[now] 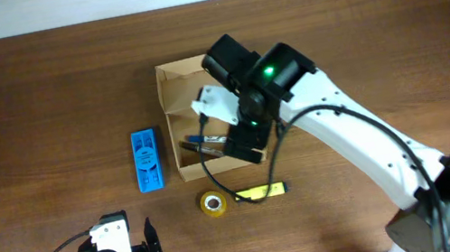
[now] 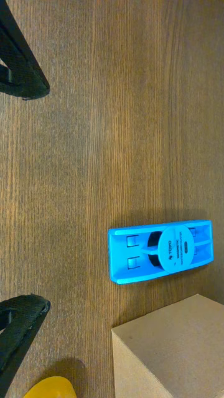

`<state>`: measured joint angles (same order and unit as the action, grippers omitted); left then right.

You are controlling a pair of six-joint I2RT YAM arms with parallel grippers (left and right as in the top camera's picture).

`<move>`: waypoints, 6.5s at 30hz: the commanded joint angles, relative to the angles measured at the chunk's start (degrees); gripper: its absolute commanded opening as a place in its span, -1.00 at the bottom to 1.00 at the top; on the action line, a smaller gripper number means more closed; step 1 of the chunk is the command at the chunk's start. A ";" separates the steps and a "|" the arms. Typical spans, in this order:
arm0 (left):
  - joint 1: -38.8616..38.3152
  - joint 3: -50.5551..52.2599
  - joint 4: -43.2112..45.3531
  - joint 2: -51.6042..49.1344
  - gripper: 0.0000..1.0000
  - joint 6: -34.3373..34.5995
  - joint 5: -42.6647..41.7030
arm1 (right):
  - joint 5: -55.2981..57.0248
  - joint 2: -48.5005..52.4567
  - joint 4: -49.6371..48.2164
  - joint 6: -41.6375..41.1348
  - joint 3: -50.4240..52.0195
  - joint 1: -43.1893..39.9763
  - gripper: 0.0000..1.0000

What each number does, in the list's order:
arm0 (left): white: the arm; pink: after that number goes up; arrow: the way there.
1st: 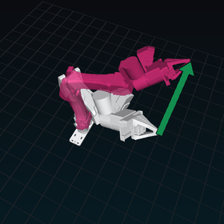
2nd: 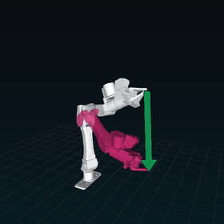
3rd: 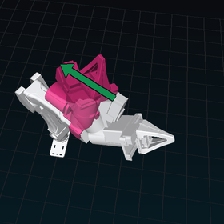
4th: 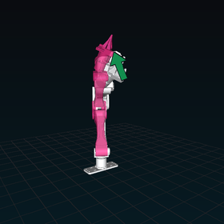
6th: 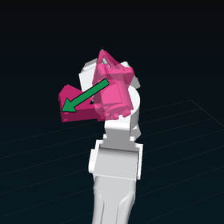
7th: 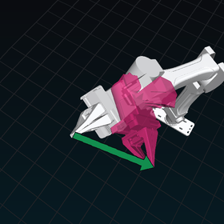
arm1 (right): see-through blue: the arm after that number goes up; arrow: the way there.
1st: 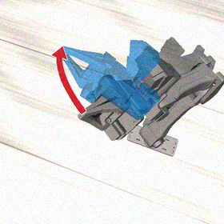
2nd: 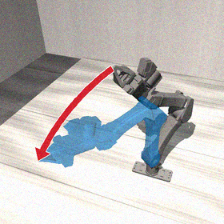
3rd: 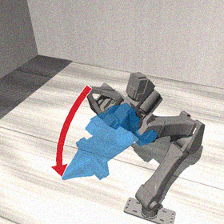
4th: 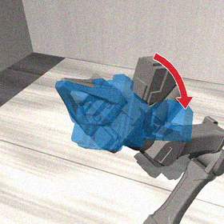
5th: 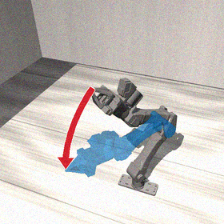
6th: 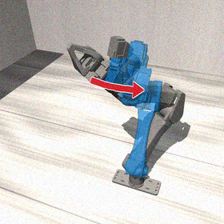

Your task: Pack container

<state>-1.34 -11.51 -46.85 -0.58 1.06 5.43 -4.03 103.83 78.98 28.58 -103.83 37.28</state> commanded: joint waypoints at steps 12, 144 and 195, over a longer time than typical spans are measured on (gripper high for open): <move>0.39 0.42 0.15 0.24 0.99 -0.92 0.42 | -8.07 -24.35 -11.32 -1.79 36.63 0.24 0.98; 0.39 0.42 0.15 0.24 0.99 -0.92 0.42 | 0.17 -69.33 -20.35 -16.92 42.99 -19.34 0.99; 0.35 -66.86 -17.81 -79.54 0.99 -0.63 -11.67 | 0.15 -76.00 -20.41 -18.58 46.42 -19.34 0.98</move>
<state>-1.34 -71.66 -61.21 -70.81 1.06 -6.57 -3.57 27.97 58.67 10.50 -57.67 18.39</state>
